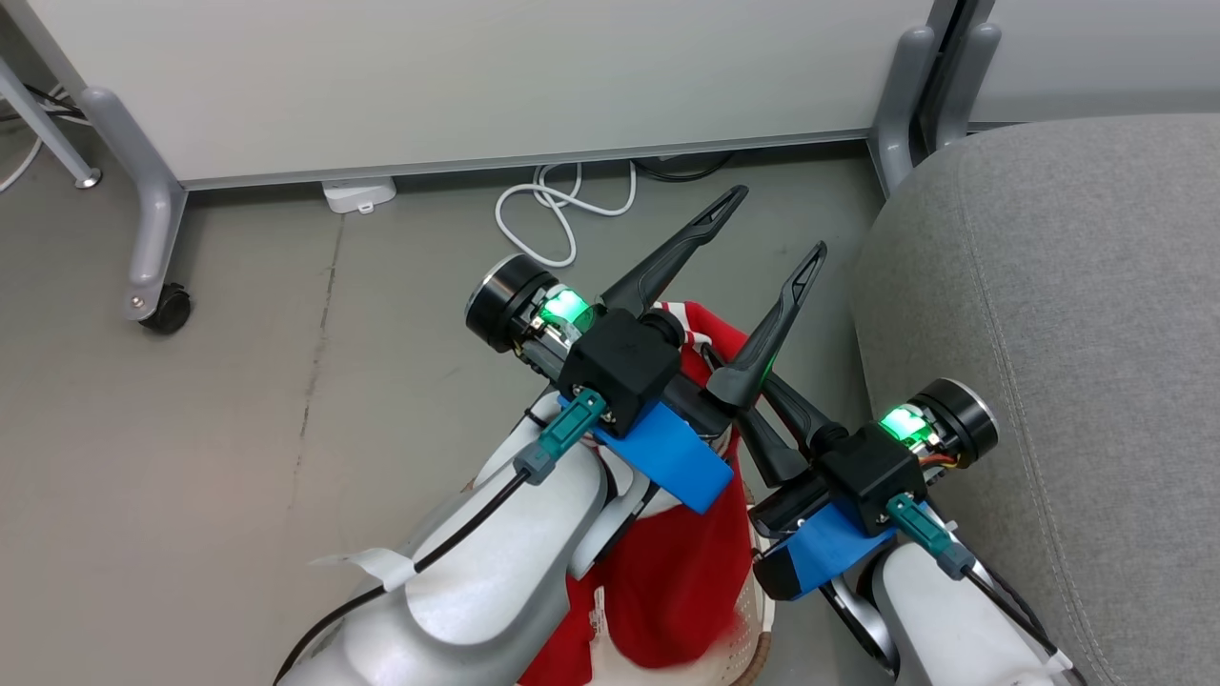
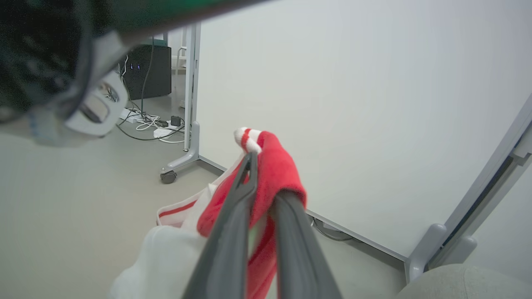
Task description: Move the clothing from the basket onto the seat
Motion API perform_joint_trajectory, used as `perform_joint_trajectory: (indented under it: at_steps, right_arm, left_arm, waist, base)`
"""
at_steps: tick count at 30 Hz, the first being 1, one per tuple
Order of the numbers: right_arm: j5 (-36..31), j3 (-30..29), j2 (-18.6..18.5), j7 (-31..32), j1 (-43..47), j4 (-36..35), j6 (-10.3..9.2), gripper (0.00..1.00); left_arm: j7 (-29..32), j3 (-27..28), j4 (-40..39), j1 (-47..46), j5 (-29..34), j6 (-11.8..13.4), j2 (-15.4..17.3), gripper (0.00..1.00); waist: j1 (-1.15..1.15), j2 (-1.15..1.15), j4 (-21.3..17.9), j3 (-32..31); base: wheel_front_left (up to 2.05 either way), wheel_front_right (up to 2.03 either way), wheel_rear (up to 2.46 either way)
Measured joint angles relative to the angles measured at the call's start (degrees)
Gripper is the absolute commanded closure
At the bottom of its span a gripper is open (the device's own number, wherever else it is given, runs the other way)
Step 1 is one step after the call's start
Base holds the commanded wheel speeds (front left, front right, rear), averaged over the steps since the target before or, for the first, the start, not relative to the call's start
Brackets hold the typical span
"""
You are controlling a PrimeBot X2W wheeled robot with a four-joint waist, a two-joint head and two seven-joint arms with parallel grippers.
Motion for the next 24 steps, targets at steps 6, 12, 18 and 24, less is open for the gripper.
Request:
perform_joint_trajectory:
  at_steps: [6,12,18,24]
  right_arm:
    - [0.0,-0.6,0.0,0.0,0.5,-0.5,0.00,1.00]
    - [-0.7,-3.1,0.0,0.0,1.7,-1.8,0.00,1.00]
    - [-1.8,-6.5,0.0,0.0,2.7,-3.9,0.00,1.00]
    - [-1.9,-10.1,0.0,0.0,2.7,-6.0,0.00,1.00]
  left_arm:
    - [0.0,0.9,0.2,0.3,1.2,-0.3,0.0,0.00]
    - [0.0,1.5,0.4,1.2,2.2,-0.8,0.5,0.00]
    - [0.0,1.7,0.6,2.2,3.1,-1.3,1.1,0.00]
    - [0.0,2.0,0.8,2.9,3.7,-1.8,1.7,0.00]
  waist:
    - [0.00,0.00,-0.9,0.0]
    - [0.00,0.00,-2.2,0.3]
    - [0.00,0.00,-4.3,1.0]
    - [0.00,0.00,-6.7,2.0]
  base:
    - [0.00,0.00,0.00]
    - [0.00,0.00,0.00]
    - [0.00,0.00,0.00]
    - [0.00,0.00,0.00]
